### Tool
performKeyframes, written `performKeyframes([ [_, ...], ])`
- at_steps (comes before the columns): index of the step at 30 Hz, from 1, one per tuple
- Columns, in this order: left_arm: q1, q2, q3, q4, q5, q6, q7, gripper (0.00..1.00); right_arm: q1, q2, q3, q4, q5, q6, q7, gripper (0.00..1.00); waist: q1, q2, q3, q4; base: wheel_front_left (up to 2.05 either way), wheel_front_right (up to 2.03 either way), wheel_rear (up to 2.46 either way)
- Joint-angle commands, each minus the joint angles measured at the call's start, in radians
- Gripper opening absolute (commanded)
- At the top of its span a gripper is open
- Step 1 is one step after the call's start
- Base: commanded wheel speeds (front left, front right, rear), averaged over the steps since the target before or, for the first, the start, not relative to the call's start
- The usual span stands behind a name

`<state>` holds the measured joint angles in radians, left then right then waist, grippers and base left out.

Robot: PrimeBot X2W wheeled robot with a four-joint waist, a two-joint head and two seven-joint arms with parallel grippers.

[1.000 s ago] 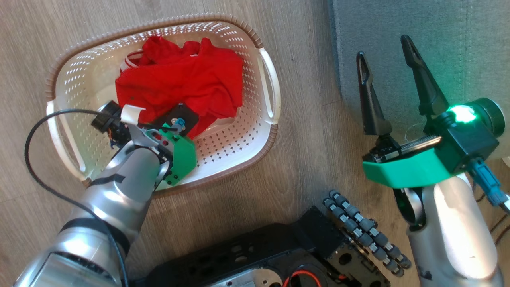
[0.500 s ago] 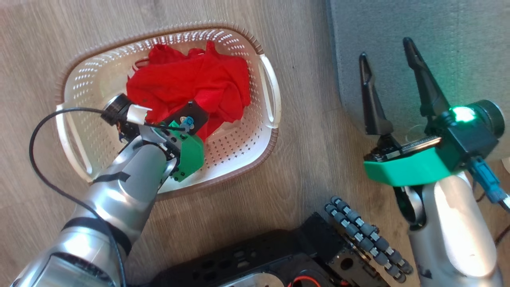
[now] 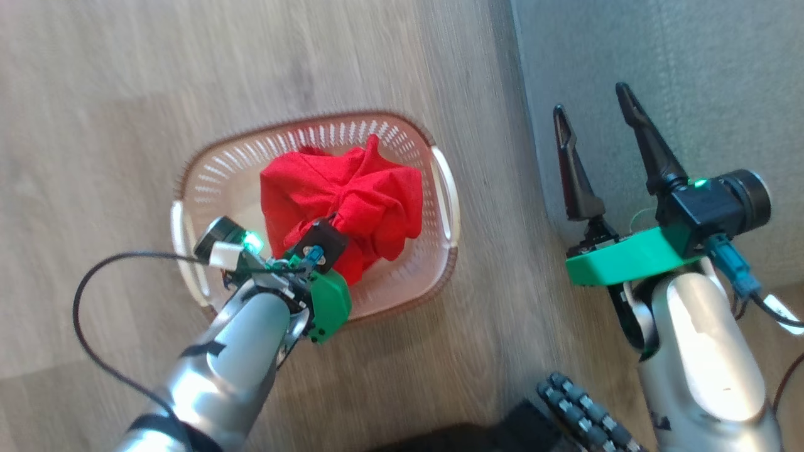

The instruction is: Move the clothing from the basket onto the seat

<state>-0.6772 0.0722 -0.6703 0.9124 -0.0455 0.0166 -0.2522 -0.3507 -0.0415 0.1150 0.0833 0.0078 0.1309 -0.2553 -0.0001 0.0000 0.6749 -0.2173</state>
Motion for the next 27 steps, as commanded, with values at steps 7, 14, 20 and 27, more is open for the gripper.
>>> performKeyframes([
  [7, 0.119, 0.021, 0.103, -0.174, -0.047, 0.039, -0.010, 0.00, 0.053, -0.009, 0.022, 0.038, -0.016, 0.000, -0.006, 1.00, 0.0001, 0.0000, -0.252, 0.101, 0.00, 0.00, 0.00],
  [14, 0.204, 0.043, 0.189, -0.346, -0.056, 0.063, -0.010, 0.00, 0.088, -0.009, 0.030, 0.078, -0.012, 0.000, -0.006, 1.00, 0.0001, 0.0000, -0.391, 0.136, 0.00, 0.00, 0.00],
  [20, 0.283, 0.043, 0.273, -0.489, -0.064, 0.061, -0.010, 0.00, 0.126, -0.009, 0.040, 0.103, -0.005, 0.000, -0.006, 1.00, 0.0001, 0.0000, -0.493, 0.158, 0.00, 0.00, 0.00],
  [27, 0.369, 0.027, 0.376, -0.696, -0.056, 0.076, -0.010, 0.00, 0.168, -0.009, 0.060, 0.109, 0.004, 0.000, -0.006, 1.00, 0.0001, 0.0000, -0.583, 0.170, 0.00, 0.00, 0.00],
])
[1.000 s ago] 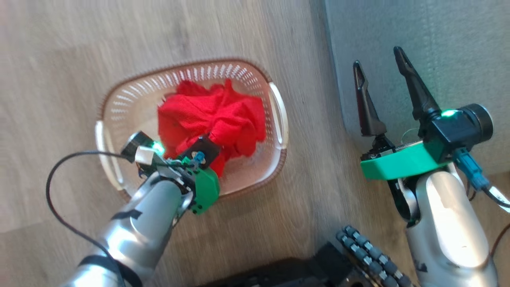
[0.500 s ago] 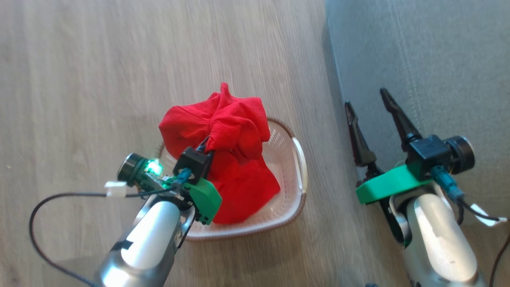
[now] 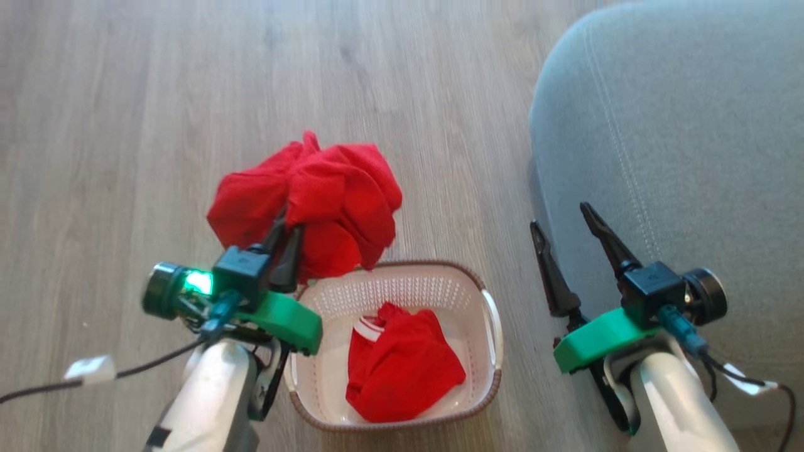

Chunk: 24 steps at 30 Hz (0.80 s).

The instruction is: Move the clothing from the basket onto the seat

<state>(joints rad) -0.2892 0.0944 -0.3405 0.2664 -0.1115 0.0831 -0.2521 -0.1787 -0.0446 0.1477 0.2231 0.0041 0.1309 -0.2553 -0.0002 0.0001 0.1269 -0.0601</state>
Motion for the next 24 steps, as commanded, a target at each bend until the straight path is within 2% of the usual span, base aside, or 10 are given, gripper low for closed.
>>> performKeyframes([
  [1, -0.008, 0.001, 0.061, -0.080, 0.010, 0.011, -0.010, 0.00, 0.004, -0.006, 0.030, -0.033, 0.010, 0.000, -0.006, 1.00, 0.0002, -0.0001, -0.046, 0.014, 0.00, 0.00, 0.00],
  [11, 0.064, -0.028, 0.181, -0.309, 0.001, -0.015, -0.010, 0.00, 0.061, -0.006, 0.073, -0.088, 0.050, 0.000, -0.006, 1.00, 0.0002, -0.0001, -0.106, 0.010, 0.00, 0.00, 0.00],
  [19, 0.048, -0.040, 0.249, -0.457, 0.003, -0.038, -0.010, 0.00, 0.094, -0.006, 0.116, -0.133, 0.071, 0.000, -0.006, 1.00, 0.0002, -0.0001, -0.118, 0.004, 0.00, 0.00, 0.00],
  [24, 0.024, -0.043, 0.288, -0.511, 0.004, -0.070, -0.010, 0.00, 0.101, -0.018, 0.159, -0.175, 0.086, 0.000, -0.006, 1.00, 0.0002, -0.0001, -0.119, -0.002, 0.00, 0.00, 0.00],
])
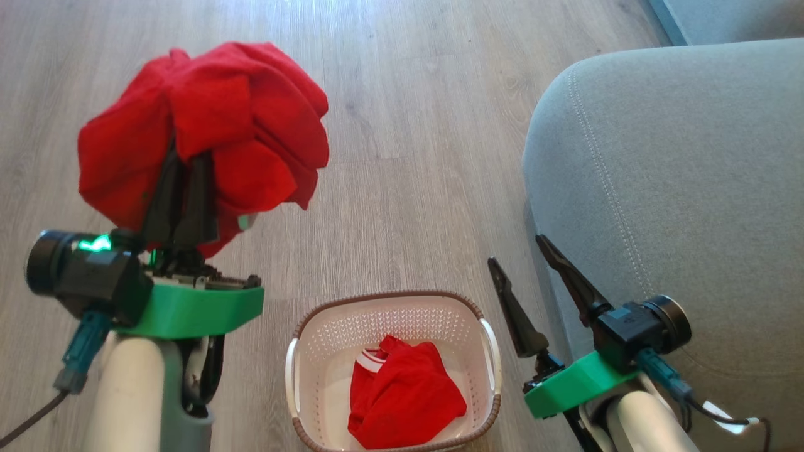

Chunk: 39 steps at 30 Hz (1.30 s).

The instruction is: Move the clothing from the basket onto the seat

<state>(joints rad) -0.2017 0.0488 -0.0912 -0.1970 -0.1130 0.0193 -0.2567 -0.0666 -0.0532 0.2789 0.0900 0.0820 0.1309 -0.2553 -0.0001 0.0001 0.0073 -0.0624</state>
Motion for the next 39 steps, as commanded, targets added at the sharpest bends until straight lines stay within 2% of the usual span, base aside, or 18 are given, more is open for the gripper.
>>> performKeyframes([
  [1, -0.068, 0.003, 0.038, -0.052, 0.005, -0.013, -0.005, 0.00, -0.010, -0.013, 0.035, -0.049, 0.010, 0.000, -0.006, 1.00, 0.0001, -0.0001, 0.000, 0.000, 0.00, 0.00, 0.00],
  [8, -0.081, 0.002, -0.057, -0.025, 0.016, -0.091, -0.005, 0.00, -0.007, -0.033, 0.070, -0.088, 0.015, 0.000, -0.006, 1.00, 0.0001, -0.0001, 0.005, 0.011, 0.00, 0.00, 0.00],
  [18, -0.080, 0.002, -0.222, 0.064, -0.007, -0.139, -0.005, 0.00, -0.008, -0.058, 0.115, -0.109, 0.023, 0.000, -0.006, 1.00, 0.0001, -0.0001, 0.007, 0.014, 0.00, 0.00, 0.00],
  [22, -0.082, 0.002, -0.255, 0.087, -0.014, -0.146, -0.005, 0.00, -0.012, -0.064, 0.122, -0.117, 0.022, 0.000, -0.006, 1.00, 0.0001, -0.0001, 0.013, 0.011, 0.00, 0.00, 0.00],
  [31, -0.089, 0.002, -0.248, 0.101, -0.016, -0.149, -0.005, 0.00, -0.017, -0.077, 0.140, -0.135, 0.023, 0.000, -0.006, 1.00, 0.0001, -0.0001, 0.020, 0.008, 0.00, 0.00, 0.00],
  [39, -0.091, 0.001, -0.258, 0.110, -0.013, -0.150, -0.005, 0.00, -0.030, -0.092, 0.156, -0.177, -0.032, 0.000, -0.006, 1.00, 0.0001, -0.0001, 0.020, 0.009, 0.00, 0.00, 0.00],
])
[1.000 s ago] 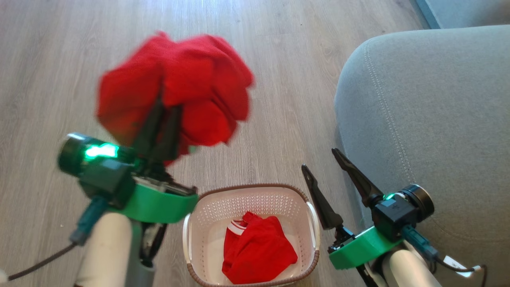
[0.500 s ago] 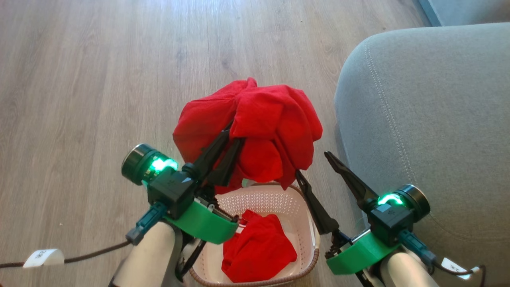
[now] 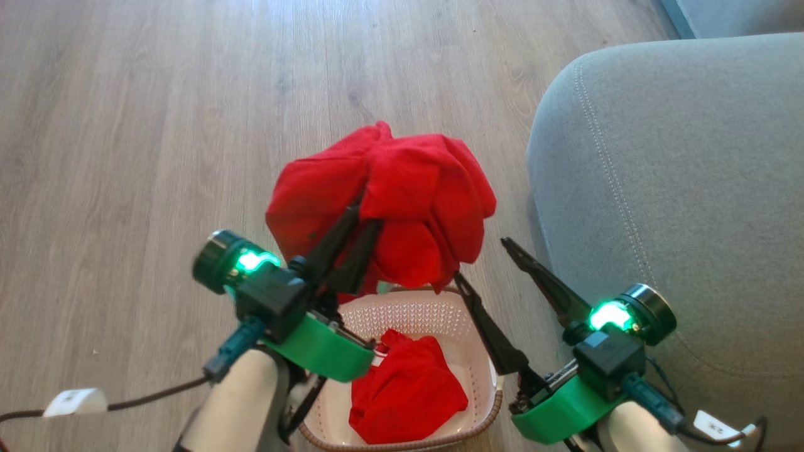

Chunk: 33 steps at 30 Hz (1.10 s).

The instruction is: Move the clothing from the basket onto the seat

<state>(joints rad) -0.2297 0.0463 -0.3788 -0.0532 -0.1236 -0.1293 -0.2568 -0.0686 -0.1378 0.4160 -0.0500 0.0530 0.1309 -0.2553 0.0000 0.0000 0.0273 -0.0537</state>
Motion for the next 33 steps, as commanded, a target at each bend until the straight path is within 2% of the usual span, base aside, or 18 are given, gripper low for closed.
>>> performKeyframes([
  [1, -0.063, 0.004, 0.022, -0.030, -0.002, -0.001, -0.005, 0.00, -0.031, -0.009, 0.021, -0.037, -0.013, 0.000, -0.006, 1.00, 0.0000, 0.0000, 0.000, 0.000, 0.00, 0.00, 0.00],
  [14, -0.081, 0.033, -0.153, 0.025, -0.027, -0.001, -0.005, 0.00, -0.114, 0.025, -0.017, 0.070, -0.157, 0.000, -0.006, 1.00, 0.0000, 0.0000, 0.010, 0.022, 0.00, 0.00, 0.00],
  [23, -0.092, 0.039, -0.233, 0.055, -0.054, -0.001, -0.005, 0.00, -0.139, 0.042, 0.010, 0.128, -0.166, 0.000, -0.006, 1.00, 0.0000, 0.0000, 0.010, 0.046, 0.00, 0.00, 0.00],
  [24, -0.094, 0.040, -0.237, 0.056, -0.056, -0.001, -0.005, 0.00, -0.139, 0.046, 0.008, 0.136, -0.158, 0.000, -0.006, 0.40, 0.0000, 0.0000, 0.009, 0.048, 0.00, 0.00, 0.00],
  [25, -0.094, 0.041, -0.241, 0.056, -0.058, -0.001, -0.005, 0.00, -0.140, 0.050, 0.006, 0.139, -0.151, 0.000, -0.006, 0.00, 0.0000, 0.0000, 0.009, 0.050, 0.00, 0.00, 0.00],
  [33, -0.093, 0.052, -0.246, 0.059, -0.060, -0.001, -0.005, 0.00, -0.137, 0.071, -0.016, 0.149, -0.112, 0.000, -0.006, 0.00, 0.0000, 0.0000, 0.008, 0.052, 0.00, 0.00, 0.00],
])
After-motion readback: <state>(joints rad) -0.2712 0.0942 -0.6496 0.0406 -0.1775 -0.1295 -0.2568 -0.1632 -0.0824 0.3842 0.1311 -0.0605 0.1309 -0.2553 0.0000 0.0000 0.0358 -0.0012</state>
